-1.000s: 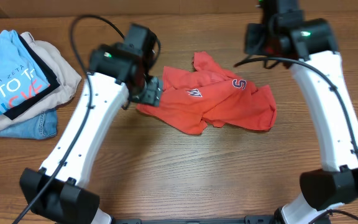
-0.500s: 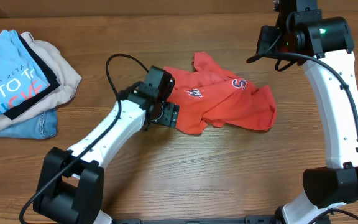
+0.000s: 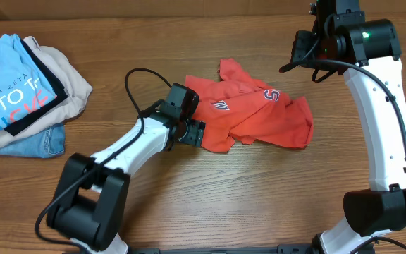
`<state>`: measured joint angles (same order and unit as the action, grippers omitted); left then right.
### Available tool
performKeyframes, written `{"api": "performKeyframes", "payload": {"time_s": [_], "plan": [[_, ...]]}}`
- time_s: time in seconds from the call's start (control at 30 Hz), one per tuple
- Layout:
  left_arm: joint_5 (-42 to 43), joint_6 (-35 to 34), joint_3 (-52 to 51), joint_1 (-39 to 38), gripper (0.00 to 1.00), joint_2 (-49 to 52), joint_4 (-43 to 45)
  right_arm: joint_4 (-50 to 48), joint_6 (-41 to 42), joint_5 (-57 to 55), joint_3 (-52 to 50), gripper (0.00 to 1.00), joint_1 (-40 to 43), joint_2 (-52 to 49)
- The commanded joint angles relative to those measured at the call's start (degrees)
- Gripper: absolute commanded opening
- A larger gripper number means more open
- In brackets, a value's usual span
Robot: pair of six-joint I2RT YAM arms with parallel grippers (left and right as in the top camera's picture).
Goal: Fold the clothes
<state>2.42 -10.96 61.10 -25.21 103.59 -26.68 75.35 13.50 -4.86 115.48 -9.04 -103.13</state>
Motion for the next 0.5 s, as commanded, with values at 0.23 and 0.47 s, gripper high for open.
{"api": "performKeyframes", "payload": {"time_s": [0.23,0.47], "plan": [[0.61,-0.85,1.03,-0.31,0.08,1.95,-1.86,-0.02,0.24,0.04,0.35,0.47,0.07,0.22],[-3.65,0.90,7.78,0.11,0.04,-7.30,-10.21,-0.04,0.24,0.00,0.35,0.47,0.13,0.24]]}}
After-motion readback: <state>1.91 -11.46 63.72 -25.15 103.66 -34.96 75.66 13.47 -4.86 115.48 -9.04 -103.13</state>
